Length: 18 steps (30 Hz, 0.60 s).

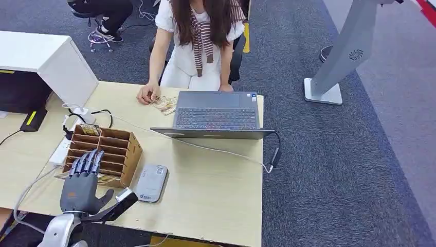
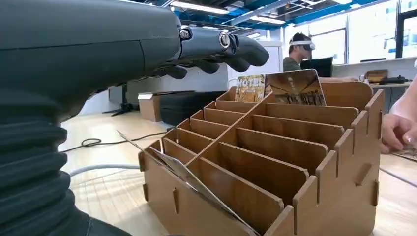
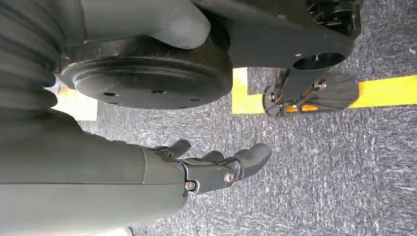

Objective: Pass the card to the sensor for recognition and then transmit it.

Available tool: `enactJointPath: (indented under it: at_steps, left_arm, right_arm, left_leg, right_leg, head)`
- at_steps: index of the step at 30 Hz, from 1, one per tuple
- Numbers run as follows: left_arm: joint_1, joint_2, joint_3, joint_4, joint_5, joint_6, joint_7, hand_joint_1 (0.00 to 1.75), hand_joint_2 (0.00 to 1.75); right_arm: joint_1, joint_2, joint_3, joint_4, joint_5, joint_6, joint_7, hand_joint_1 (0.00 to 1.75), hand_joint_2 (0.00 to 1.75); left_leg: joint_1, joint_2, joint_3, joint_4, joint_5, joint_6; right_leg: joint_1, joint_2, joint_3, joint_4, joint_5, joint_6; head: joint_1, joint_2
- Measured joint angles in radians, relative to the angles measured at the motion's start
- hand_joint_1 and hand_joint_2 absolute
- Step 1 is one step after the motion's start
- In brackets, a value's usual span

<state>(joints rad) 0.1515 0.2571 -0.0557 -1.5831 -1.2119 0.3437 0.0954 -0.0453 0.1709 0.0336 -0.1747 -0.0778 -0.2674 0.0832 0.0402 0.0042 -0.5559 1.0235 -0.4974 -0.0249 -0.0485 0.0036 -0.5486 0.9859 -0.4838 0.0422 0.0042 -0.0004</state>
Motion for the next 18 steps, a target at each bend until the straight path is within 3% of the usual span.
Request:
enactJointPath:
  at_steps: [18]
  left_arm:
    - [0.001,-0.009,0.025,0.0,0.008,0.012,0.006,0.0,1.75]
  right_arm:
    - [0.0,0.0,0.006,0.0,0.001,-0.002,0.0,0.0,1.75]
  left_leg:
    - [0.0,0.0,0.0,0.0,0.0,0.0]
  right_leg:
    - [0.0,0.0,0.0,0.0,0.0,0.0]
  head:
    - [0.0,0.0]
